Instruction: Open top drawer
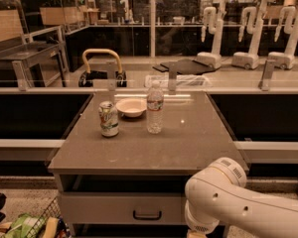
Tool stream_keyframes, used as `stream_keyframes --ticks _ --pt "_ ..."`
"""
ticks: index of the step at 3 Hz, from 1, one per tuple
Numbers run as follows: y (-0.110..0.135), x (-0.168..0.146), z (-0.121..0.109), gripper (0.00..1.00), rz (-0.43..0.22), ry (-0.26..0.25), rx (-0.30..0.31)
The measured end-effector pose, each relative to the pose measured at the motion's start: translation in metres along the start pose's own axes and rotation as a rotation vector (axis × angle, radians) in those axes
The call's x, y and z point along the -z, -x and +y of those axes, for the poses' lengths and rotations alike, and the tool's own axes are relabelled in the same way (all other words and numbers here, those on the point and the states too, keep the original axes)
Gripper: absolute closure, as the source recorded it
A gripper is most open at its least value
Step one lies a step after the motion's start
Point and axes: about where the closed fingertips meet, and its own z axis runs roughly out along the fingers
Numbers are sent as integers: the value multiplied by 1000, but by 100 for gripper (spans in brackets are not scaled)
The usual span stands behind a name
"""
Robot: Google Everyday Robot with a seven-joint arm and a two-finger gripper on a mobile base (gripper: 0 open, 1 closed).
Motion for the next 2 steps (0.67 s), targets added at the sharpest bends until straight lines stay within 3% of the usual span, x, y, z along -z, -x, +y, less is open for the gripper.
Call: stream_keyframes --ticks 1,2 --pt "-1 -12 -15 0 71 -16 103" --pt "2 -25 -24 0 124 -9 161"
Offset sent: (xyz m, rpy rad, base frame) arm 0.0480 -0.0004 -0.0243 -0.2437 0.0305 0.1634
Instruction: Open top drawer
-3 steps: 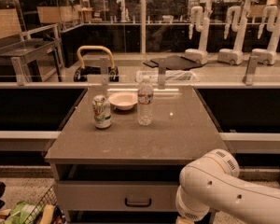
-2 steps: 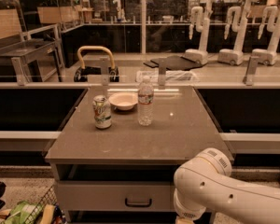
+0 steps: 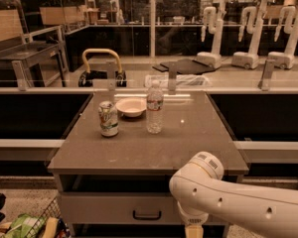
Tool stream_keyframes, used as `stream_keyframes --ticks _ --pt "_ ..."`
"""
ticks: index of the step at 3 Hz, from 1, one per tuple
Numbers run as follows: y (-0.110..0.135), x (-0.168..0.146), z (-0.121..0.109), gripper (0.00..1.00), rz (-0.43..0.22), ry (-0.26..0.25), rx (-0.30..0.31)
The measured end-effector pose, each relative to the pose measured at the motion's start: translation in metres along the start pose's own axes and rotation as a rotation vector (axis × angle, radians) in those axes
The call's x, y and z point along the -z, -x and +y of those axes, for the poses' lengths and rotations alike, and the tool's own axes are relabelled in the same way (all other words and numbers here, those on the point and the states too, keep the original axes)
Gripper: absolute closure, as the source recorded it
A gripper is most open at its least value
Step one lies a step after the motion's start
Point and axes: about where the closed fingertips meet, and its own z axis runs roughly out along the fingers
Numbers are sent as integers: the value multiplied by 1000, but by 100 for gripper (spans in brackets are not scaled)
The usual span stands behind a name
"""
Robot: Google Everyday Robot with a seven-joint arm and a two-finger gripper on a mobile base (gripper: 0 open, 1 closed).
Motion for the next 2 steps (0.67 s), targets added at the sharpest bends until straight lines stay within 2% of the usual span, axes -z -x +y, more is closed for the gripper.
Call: stream_keyframes --ticks 1,2 --pt "-5 -5 -16 26 66 54 34" --pt "-15 6 -30 50 92 98 26"
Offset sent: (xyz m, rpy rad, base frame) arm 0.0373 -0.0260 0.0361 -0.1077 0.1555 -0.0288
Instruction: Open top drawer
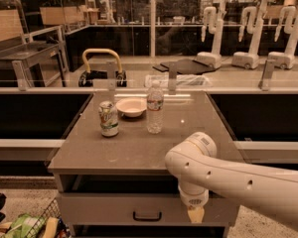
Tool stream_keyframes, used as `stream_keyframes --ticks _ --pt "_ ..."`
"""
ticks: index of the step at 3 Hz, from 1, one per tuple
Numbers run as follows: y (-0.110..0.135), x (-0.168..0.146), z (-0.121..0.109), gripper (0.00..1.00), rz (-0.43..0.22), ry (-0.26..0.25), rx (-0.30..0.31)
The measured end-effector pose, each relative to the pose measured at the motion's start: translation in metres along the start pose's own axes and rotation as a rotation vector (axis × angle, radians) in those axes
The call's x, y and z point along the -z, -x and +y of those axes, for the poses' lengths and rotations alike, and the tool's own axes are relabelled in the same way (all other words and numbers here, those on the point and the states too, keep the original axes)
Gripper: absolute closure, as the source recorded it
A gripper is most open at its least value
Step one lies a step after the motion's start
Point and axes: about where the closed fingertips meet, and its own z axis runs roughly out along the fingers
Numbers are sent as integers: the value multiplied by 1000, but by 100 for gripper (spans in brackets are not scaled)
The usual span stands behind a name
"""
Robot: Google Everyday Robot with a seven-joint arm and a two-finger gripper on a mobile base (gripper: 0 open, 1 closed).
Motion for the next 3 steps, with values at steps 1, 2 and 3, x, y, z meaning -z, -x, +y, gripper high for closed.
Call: stream_keyframes --ticks 1,2,3 --pt "-22 24 -4 73 23 31 -20" --pt "-39 32 11 96 -17 65 -70" --pt "-40 32 13 0 -21 70 -75"
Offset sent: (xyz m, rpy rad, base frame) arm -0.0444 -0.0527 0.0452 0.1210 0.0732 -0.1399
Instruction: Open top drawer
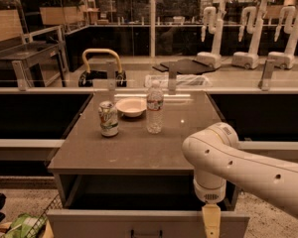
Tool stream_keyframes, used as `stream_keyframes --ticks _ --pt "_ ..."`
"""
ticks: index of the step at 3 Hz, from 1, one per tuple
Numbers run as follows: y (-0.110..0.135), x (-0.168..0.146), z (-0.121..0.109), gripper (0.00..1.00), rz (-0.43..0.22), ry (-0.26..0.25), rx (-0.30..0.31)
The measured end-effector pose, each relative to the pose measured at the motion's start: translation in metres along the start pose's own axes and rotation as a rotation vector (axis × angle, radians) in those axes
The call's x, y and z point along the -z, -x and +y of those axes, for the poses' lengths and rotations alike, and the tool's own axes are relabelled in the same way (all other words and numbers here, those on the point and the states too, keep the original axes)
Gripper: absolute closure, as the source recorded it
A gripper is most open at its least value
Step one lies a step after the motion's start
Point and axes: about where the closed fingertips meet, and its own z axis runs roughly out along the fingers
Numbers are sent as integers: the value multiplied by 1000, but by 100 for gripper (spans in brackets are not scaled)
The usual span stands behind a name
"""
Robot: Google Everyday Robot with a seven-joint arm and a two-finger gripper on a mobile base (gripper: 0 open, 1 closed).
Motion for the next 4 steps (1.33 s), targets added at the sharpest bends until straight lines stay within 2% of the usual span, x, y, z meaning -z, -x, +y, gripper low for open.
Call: stream_keyframes --ticks 1,2,3,4 --pt "0 -2 3 0 -8 7 -3" --pt "-1 -13 19 0 -56 51 -21" --pt "5 -20 67 18 -129 139 -65" --pt "14 -25 117 42 -175 255 -86"
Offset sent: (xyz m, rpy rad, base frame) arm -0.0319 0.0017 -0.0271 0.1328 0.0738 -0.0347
